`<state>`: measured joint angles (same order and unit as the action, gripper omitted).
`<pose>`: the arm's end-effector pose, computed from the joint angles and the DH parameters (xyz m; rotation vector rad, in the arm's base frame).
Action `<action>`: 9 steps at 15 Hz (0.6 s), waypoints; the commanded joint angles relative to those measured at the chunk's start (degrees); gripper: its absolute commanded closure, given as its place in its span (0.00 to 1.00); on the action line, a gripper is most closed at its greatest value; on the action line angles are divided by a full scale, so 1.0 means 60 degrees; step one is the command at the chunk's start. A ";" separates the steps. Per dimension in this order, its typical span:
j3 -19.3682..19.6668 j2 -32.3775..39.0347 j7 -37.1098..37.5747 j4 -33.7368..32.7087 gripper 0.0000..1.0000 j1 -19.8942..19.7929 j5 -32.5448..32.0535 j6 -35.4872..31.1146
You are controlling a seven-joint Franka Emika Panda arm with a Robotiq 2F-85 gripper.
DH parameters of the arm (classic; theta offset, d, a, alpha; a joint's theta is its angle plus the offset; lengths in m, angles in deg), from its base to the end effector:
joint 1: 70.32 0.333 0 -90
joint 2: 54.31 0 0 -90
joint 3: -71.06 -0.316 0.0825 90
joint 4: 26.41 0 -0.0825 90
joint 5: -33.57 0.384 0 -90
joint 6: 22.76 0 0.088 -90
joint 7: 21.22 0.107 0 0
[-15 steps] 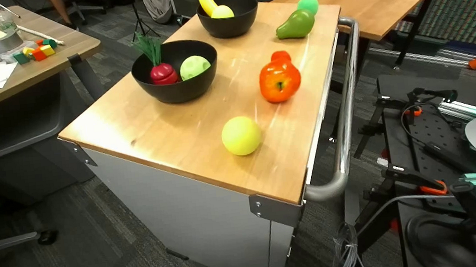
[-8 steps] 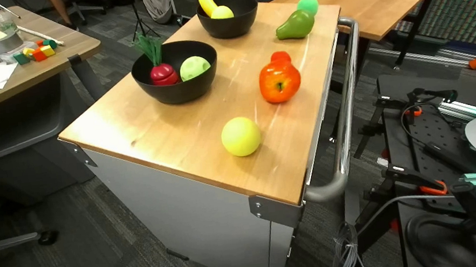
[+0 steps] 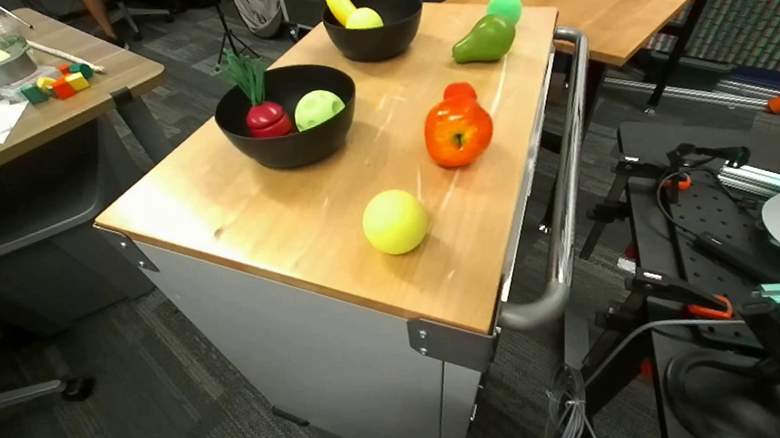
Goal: Take the fruit toys from the table and put them in the two black bowls on the table
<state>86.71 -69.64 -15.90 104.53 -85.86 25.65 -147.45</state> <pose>0.4080 -0.2594 0.4712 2.9342 -0.8487 0.2094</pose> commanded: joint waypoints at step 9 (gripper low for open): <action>0.0204 0.3088 0.1523 -0.0389 0.00 -0.0227 0.1948 -0.2304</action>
<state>87.78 -54.72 -8.31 104.93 -87.09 33.22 -159.86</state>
